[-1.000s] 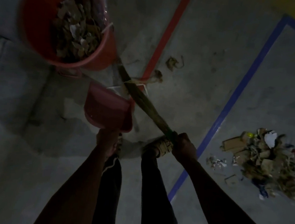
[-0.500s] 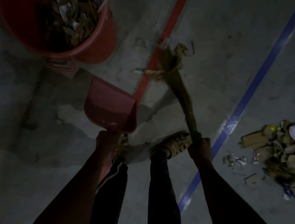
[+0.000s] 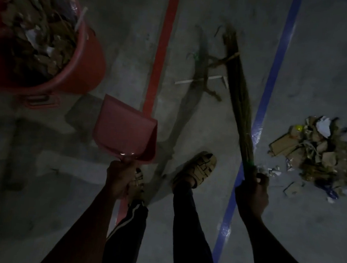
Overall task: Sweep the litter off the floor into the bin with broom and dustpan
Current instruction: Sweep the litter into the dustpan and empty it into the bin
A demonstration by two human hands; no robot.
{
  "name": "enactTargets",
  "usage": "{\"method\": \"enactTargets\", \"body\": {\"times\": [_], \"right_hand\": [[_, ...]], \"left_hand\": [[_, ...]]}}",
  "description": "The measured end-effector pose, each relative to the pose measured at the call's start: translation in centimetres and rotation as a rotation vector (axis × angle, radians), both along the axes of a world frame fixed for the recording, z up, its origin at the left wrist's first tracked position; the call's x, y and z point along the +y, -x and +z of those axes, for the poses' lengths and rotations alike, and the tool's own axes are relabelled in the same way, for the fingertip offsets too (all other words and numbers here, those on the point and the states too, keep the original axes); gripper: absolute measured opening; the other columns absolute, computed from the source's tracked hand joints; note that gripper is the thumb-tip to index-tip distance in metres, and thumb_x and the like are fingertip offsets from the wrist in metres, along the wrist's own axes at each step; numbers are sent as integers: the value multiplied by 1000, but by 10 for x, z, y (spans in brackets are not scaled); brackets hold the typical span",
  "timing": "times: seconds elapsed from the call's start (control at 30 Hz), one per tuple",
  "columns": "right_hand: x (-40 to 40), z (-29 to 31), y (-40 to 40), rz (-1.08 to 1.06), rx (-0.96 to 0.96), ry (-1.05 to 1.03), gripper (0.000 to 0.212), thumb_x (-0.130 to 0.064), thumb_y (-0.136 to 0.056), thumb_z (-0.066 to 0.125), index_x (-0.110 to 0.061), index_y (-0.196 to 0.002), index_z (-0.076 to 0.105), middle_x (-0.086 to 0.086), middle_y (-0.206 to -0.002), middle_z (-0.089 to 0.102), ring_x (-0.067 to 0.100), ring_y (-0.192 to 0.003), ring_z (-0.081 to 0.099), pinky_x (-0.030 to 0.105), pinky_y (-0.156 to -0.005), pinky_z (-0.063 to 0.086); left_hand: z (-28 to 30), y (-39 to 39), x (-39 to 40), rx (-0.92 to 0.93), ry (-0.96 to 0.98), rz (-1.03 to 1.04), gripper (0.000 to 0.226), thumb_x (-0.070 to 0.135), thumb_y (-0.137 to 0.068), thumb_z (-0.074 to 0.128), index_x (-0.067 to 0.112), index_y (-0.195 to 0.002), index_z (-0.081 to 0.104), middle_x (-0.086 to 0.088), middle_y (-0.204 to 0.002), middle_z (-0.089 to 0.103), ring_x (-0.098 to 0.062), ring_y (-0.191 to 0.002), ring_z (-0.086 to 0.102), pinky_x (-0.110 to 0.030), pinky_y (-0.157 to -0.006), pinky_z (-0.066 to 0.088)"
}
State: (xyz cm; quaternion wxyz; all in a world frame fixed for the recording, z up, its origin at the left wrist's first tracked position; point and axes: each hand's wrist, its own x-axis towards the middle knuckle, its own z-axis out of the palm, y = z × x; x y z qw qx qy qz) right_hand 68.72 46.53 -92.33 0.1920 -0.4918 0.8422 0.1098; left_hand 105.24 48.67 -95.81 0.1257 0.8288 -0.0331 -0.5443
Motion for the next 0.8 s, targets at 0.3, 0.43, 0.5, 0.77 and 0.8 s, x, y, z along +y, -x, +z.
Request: {"method": "enactTargets", "body": {"times": [0.3, 0.43, 0.5, 0.77, 0.8], "right_hand": [[-19, -35, -3, 2, -131, 87, 63, -5, -81, 68, -16, -140, 49, 14, -124, 50, 34, -73, 58, 31, -54, 42], [-47, -53, -5, 42, -266, 88, 64, -3, -82, 69, -9, -143, 48, 15, -121, 52, 32, -86, 58, 24, -59, 37], [-70, -65, -9, 57, -374, 54, 61, -8, -88, 66, -8, -145, 44, 12, -125, 50, 21, -92, 53, 15, -60, 35], [-143, -116, -43, 252, -535, -209, 55, -28, -97, 57, -9, -146, 38, 15, -124, 48, 24, -96, 50, 31, -77, 42], [-146, -121, -43, 233, -528, -233, 53, -29, -98, 56, -10, -145, 39, 15, -123, 49, 23, -94, 50, 31, -77, 43]], "left_hand": [[-18, 38, -75, 92, 101, -58, 47, 46, -85, 75, 7, -65, 56, -9, -52, 52, -17, -36, 41, -26, -48, 35], [-28, 55, -102, 61, 138, -70, 48, 40, -91, 72, 7, -61, 54, -8, -49, 51, -14, -32, 41, -21, -41, 33], [-32, 60, -112, 33, 161, -71, 48, 39, -91, 72, 7, -61, 54, -7, -48, 51, -13, -29, 40, -18, -35, 30], [-49, 66, -119, -8, 156, -34, 49, 40, -87, 76, 11, -58, 50, -6, -47, 48, -14, -31, 38, -20, -39, 31], [-51, 66, -117, -16, 143, -34, 50, 41, -88, 76, 12, -57, 49, -5, -45, 47, -15, -31, 38, -20, -40, 31]]}}
